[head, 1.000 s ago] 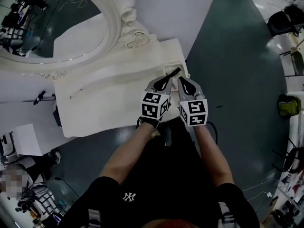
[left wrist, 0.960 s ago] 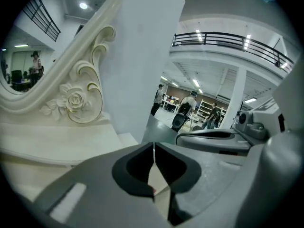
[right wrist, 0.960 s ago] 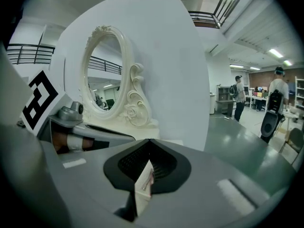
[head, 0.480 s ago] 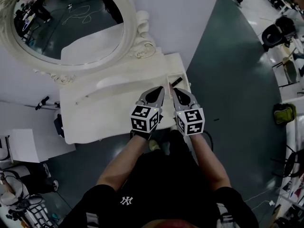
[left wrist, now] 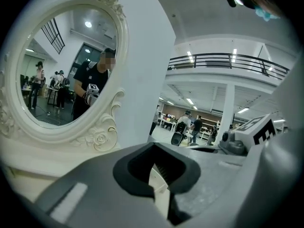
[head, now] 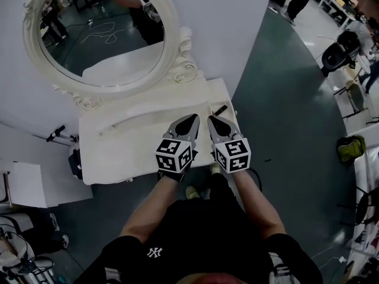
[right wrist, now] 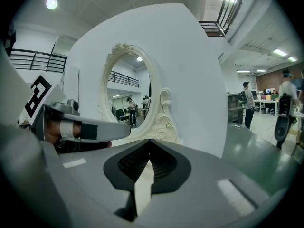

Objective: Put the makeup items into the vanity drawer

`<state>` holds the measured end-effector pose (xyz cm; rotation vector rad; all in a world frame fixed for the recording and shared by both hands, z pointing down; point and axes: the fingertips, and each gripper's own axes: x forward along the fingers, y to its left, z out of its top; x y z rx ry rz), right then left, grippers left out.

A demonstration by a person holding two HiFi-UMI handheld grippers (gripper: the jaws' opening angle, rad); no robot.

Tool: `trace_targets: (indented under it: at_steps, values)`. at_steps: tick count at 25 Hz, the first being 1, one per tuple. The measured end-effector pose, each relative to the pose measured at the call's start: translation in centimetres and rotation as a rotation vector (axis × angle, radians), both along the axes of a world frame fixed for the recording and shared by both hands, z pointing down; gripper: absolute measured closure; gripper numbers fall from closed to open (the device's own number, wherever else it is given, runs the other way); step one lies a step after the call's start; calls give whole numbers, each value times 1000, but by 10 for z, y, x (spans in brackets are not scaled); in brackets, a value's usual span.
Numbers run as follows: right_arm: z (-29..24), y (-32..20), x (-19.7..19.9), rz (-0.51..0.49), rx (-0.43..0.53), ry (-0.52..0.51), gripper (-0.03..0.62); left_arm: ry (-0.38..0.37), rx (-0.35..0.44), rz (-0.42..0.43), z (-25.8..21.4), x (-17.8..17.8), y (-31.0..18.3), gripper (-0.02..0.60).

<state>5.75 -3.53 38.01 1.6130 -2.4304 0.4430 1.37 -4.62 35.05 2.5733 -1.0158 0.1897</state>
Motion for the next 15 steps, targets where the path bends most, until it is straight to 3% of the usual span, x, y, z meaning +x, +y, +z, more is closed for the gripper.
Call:
trace_targets:
  at_steps: [15]
  values:
    - [-43,10,-15,-25,75,29,571,63,74,17,-46,-11,19,580]
